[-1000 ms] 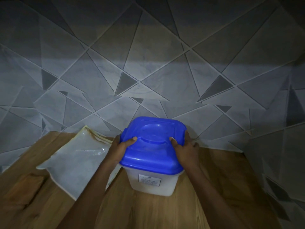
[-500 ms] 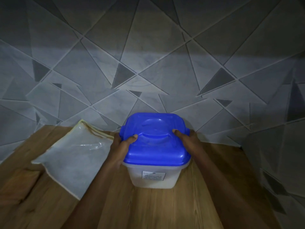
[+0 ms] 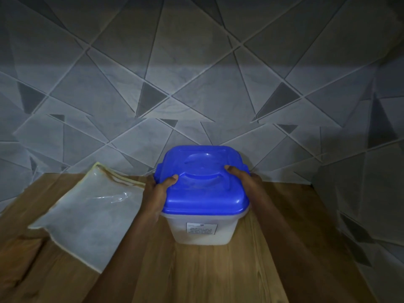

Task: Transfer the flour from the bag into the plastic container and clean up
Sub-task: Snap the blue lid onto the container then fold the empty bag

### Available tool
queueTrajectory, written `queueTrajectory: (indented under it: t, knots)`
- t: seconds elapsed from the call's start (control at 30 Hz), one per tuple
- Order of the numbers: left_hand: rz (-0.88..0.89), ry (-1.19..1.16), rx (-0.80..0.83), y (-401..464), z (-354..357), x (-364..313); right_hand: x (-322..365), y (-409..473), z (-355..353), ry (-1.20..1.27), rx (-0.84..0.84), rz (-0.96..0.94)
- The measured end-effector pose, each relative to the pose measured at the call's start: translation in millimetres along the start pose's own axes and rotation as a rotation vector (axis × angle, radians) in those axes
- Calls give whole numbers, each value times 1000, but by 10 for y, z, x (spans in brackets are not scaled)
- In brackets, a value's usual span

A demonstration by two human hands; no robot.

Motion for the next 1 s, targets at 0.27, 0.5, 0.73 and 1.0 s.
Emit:
queueTrajectory:
  t: [0.27,0.5,0.73,1.0]
  knots:
    - [-12,4,7,28,-29,22,175,-111,-112,-580,-387,-151]
    - [-186,-222,139,-26,8,47,253,-98,20,-449,-189,-83]
    - [-217,-269,118,-57,13,45,294,-47,46,-539,-164,-105]
    - [-243,-223,68,-74,10,5,432,-275,332,-926,-354,-151]
Point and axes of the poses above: each hand's wrist, its own y-axis towards the middle knuckle, its own z-axis out of the palm, x = y × z, the point moved 4 cm from there along y, towards the middle knuckle, and after that the axes turned 14 degrees about x, right-handed, at the moved point
